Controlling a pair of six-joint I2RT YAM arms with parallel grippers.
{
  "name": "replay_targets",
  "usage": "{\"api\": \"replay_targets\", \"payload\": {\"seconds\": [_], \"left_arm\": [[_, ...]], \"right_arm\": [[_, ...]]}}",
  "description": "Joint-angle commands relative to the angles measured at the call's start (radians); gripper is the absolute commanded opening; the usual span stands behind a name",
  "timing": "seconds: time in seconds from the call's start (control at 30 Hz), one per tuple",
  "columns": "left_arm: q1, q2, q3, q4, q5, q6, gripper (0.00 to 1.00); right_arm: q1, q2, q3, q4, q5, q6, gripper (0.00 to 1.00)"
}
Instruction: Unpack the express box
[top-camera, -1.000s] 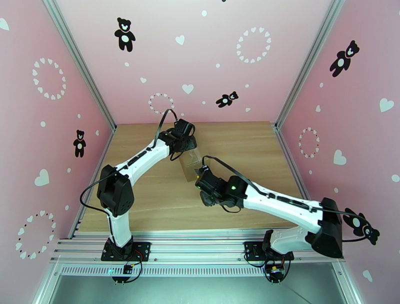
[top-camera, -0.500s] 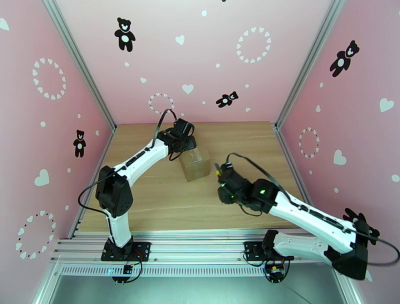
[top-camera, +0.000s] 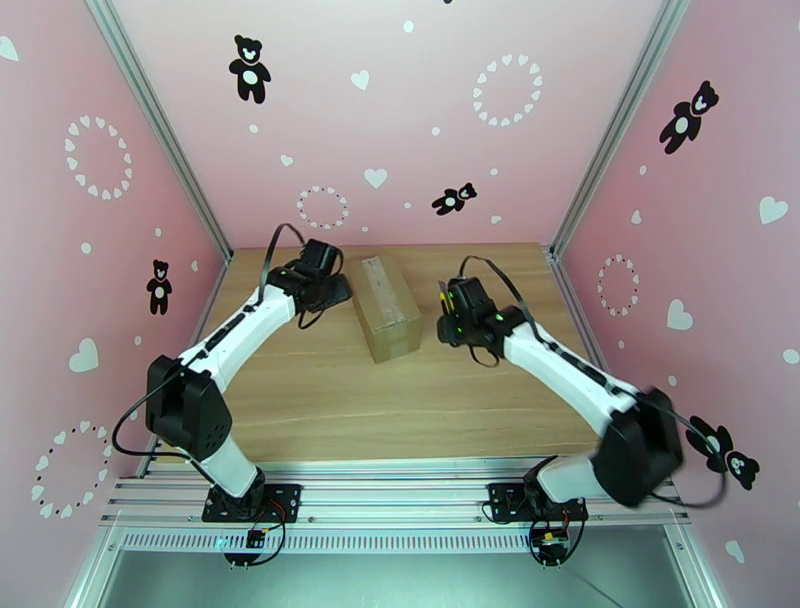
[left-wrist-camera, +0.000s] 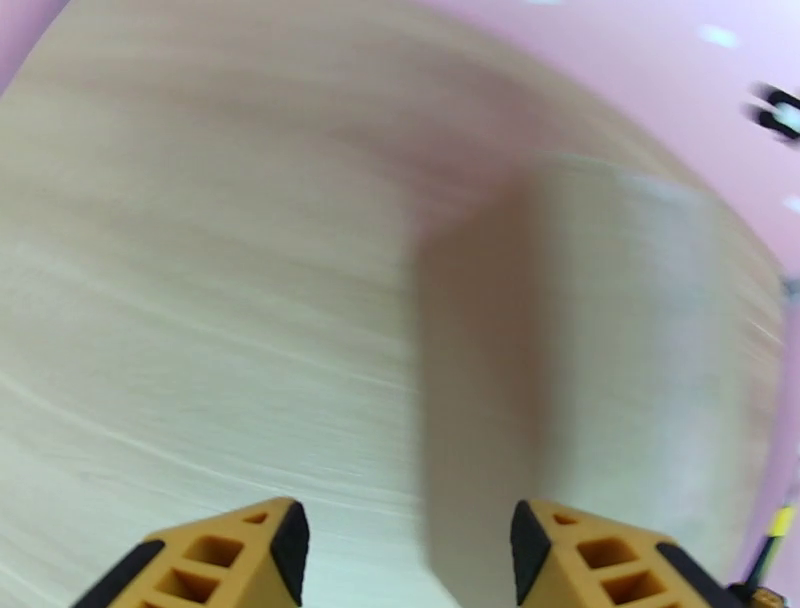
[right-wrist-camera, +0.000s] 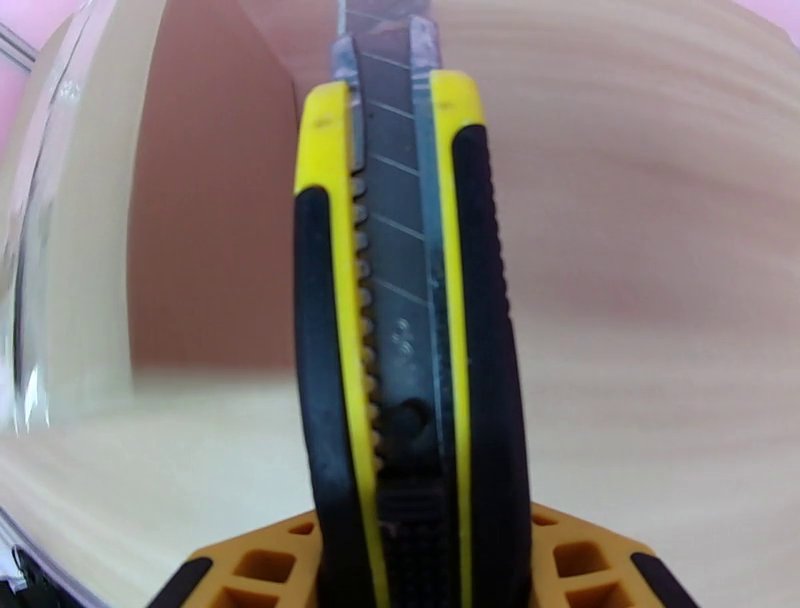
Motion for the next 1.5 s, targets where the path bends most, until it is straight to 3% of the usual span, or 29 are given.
{"api": "replay_targets", "payload": {"seconds": [0.0, 0.2, 0.37, 0.63, 0.9, 1.27, 1.47], "left_arm": [[0.028, 0.056, 0.02, 0.055, 0.044, -0.006, 0.6], [0.042, 0.21, 0.175, 0.058, 0.057, 0.027, 0.59], [0.042, 0.309, 0.288, 0.049, 0.069, 0.049, 0.59], [0.023, 0.335, 0.262, 0.116, 0.138, 0.059, 0.59], [0.008, 0.276, 0.174, 0.125, 0.115, 0.078, 0.59], [0.029, 0.156, 0.155, 0.079, 0.072, 0.1, 0.59], [0.026, -0.013, 0.022, 0.04, 0.059, 0.062, 0.6]], "right_arm": [[-0.014, 0.1, 0.116, 0.105, -0.001, -0.048, 0.0], [-0.015, 0.248, 0.249, 0.117, -0.031, -0.054, 0.0], [0.008, 0.261, 0.224, 0.143, -0.038, -0.019, 0.0], [0.107, 0.134, 0.047, 0.202, 0.058, 0.185, 0.0], [0.23, -0.022, -0.095, 0.179, 0.175, 0.342, 0.0], [0.143, -0.228, -0.192, 0.06, 0.193, 0.249, 0.0], [-0.012, -0.167, -0.106, 0.088, 0.102, 0.063, 0.0]]}}
